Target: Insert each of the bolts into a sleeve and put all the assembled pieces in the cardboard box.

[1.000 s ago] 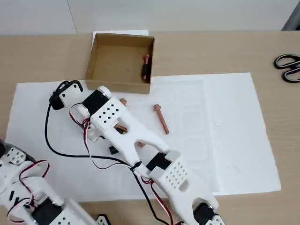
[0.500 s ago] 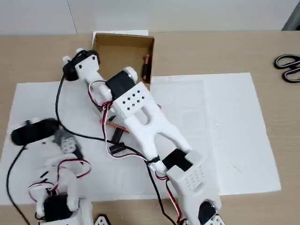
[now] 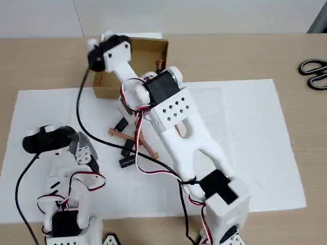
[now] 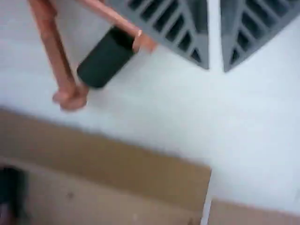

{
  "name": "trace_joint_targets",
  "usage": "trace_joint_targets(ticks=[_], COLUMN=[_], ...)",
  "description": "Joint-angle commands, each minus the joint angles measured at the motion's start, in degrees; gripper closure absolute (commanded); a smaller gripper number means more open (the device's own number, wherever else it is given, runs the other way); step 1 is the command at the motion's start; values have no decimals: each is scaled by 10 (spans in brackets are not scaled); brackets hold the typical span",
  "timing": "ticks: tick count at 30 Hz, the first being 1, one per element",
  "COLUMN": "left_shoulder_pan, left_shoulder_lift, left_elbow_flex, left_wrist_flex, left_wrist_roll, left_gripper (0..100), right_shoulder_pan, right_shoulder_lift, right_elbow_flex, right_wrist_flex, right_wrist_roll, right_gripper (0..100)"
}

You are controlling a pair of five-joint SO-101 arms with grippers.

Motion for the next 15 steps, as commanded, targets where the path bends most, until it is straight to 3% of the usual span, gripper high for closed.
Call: trace_joint_targets(ticks=[1,5,10,15], left_shoulder_pan=[3,5,28,31], left_shoulder_lift=[-5,-4,-4,-4], left_elbow_flex=[-1,-1,-1,-2], left_wrist_flex=[-55,-77,2,37], left_wrist_roll=[2,2,3,3], left_gripper=[994,994,994,994], right_shoulder_pan=[22,65,119,124], right_shoulder_lift=[-57,-95,-167,-239], right_elbow_flex=[61,92,101,149], right_wrist_flex=[4,3,0,-7], right_wrist_roll=[2,-18,-55,-56], right_gripper=[995,995,995,994])
